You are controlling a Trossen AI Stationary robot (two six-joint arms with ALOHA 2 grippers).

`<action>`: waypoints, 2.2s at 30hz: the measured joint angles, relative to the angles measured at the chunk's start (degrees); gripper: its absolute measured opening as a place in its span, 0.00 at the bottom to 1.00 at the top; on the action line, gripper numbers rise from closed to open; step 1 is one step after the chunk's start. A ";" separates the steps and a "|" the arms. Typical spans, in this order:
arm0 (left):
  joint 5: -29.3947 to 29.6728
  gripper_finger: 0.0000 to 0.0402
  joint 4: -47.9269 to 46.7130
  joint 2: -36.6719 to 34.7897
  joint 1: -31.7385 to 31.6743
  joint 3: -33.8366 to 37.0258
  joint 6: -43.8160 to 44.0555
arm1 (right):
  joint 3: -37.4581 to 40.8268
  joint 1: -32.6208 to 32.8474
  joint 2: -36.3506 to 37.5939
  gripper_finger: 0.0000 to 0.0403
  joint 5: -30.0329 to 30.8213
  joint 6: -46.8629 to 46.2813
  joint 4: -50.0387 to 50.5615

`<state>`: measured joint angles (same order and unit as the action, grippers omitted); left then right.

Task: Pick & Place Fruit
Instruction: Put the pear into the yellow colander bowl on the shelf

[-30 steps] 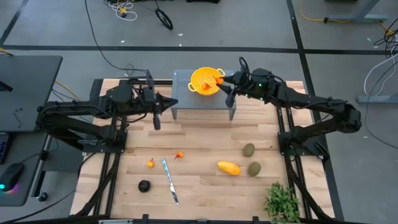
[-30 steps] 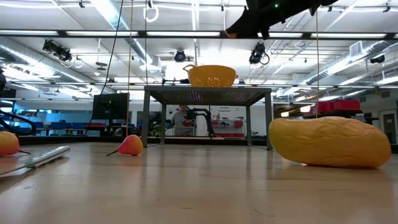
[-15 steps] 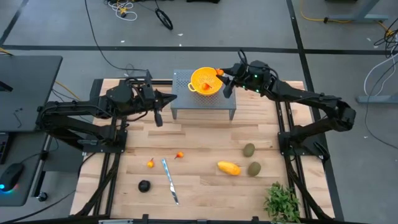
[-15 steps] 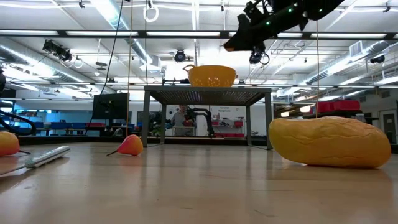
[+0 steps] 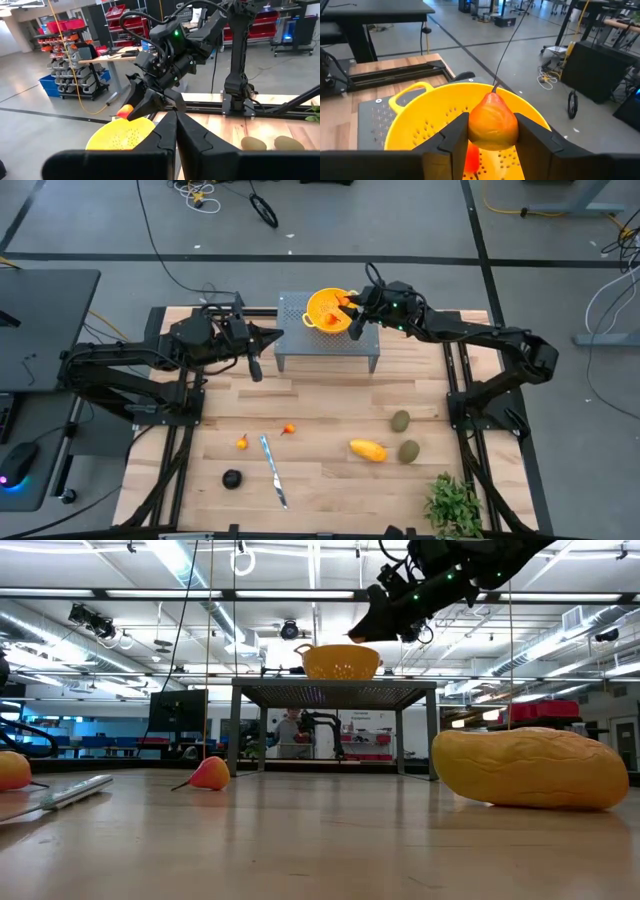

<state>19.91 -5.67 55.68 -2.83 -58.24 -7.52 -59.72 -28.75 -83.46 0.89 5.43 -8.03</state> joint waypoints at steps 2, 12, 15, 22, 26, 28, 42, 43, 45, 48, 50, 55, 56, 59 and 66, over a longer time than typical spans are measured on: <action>0.00 0.02 0.04 0.00 0.00 0.00 -0.49 | 0.00 0.00 -0.02 0.38 1.02 0.00 0.01; -0.01 0.06 0.11 0.00 0.00 0.00 1.02 | 0.00 0.00 -0.02 0.53 2.03 -0.08 0.02; -0.01 0.06 0.11 0.00 0.00 0.00 1.10 | 0.00 0.00 -0.02 0.58 2.03 -0.24 0.02; -0.01 0.03 0.11 0.00 0.00 0.00 1.34 | 0.00 0.09 -0.02 0.61 2.03 -0.24 0.04; -0.01 0.04 0.11 0.00 0.00 0.00 2.91 | 0.00 0.93 0.99 0.61 2.03 0.19 0.08; -0.01 0.04 0.09 0.00 0.00 0.00 3.07 | -0.02 1.51 1.73 0.62 2.03 0.84 -0.01; -0.01 0.05 0.07 0.00 0.00 0.00 1.10 | -0.02 4.76 4.57 0.61 3.63 1.51 1.04; -0.01 0.05 0.07 0.00 0.00 0.00 1.11 | -0.02 5.06 4.57 0.61 3.43 1.49 1.47; -0.01 0.06 0.07 0.00 0.00 0.00 1.14 | -0.02 5.94 4.87 0.60 3.30 0.69 2.73; -0.01 0.06 0.05 0.00 0.00 0.00 1.19 | -0.02 8.02 5.97 0.58 3.06 -1.33 4.95; -0.01 0.06 0.07 0.00 0.00 0.00 1.22 | -0.02 9.55 6.79 0.55 3.02 -1.83 5.79; -0.02 0.06 0.05 0.00 0.00 0.00 1.26 | -0.02 12.98 9.71 0.50 3.04 -1.95 6.65; -0.02 0.06 0.04 0.00 0.00 0.00 1.26 | -0.02 13.51 10.47 0.50 3.02 -1.97 7.09; -0.03 0.06 0.04 0.00 0.00 0.00 1.28 | -0.02 15.08 12.81 0.48 3.04 -3.15 7.77; -1.48 0.06 0.04 0.00 0.00 0.00 1.52 | -0.02 18.53 18.46 0.45 3.02 -6.03 9.27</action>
<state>18.43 -5.63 55.68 -2.83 -58.24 -6.00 -59.75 -10.22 -65.00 3.90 -0.60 1.23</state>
